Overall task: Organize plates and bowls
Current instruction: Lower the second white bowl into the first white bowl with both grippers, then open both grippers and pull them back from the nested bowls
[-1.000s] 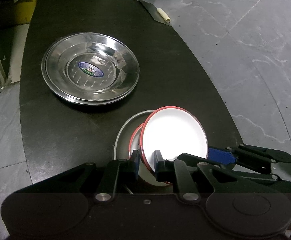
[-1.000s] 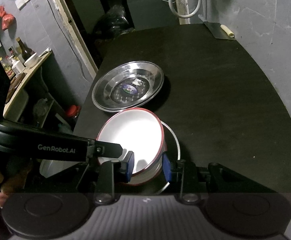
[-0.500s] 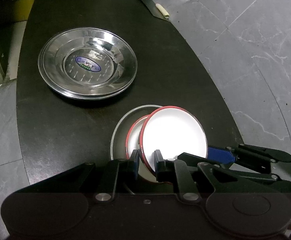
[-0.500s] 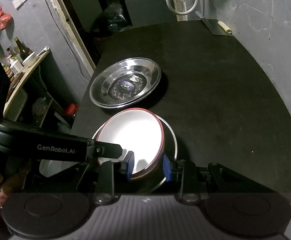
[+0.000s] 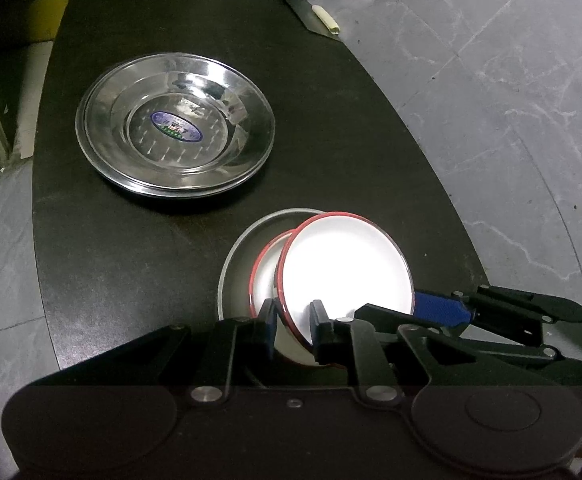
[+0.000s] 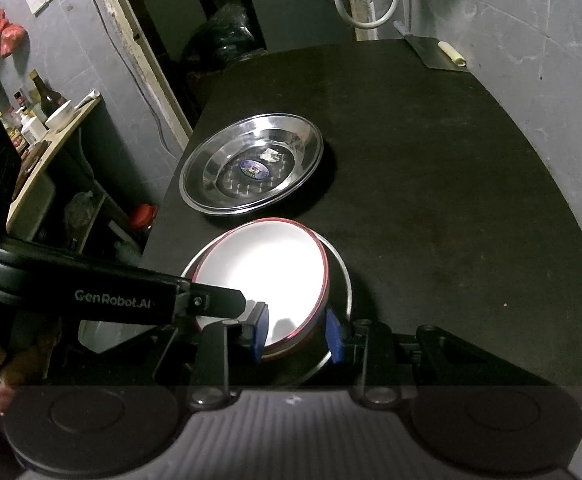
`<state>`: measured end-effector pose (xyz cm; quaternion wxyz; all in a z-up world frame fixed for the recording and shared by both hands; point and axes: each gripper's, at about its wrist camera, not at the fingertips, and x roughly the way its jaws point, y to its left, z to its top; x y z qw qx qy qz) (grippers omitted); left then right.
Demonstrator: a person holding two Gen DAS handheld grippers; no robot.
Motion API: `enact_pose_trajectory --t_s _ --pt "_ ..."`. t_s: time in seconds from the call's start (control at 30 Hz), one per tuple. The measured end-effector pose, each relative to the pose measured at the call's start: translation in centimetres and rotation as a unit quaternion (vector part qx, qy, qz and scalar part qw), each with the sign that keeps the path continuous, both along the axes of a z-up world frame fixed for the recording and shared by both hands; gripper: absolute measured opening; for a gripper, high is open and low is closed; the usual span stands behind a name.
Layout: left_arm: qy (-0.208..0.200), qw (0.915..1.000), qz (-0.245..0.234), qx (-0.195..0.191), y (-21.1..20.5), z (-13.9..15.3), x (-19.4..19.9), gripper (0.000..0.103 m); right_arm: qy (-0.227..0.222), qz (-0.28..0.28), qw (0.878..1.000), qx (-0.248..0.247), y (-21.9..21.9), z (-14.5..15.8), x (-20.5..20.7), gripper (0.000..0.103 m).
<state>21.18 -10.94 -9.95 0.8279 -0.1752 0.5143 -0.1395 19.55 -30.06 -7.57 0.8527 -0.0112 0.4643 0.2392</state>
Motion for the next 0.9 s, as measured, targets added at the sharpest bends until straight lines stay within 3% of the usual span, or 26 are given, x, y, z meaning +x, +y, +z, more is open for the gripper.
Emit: enact_pose_trajectory --t_s 0.73,0.9 --pt "-0.012 0.9999 0.001 0.006 0.0 0.6 -0.5 0.02 -0.005 0.004 1.0 0.005 -0.2 0.2 -0.2 0.037" --pt "-0.024 0.9996 0.009 0.011 0.3 1.2 -0.8 0.029 -0.015 0.006 1.0 0.008 -0.4 0.6 -0.4 0.039"
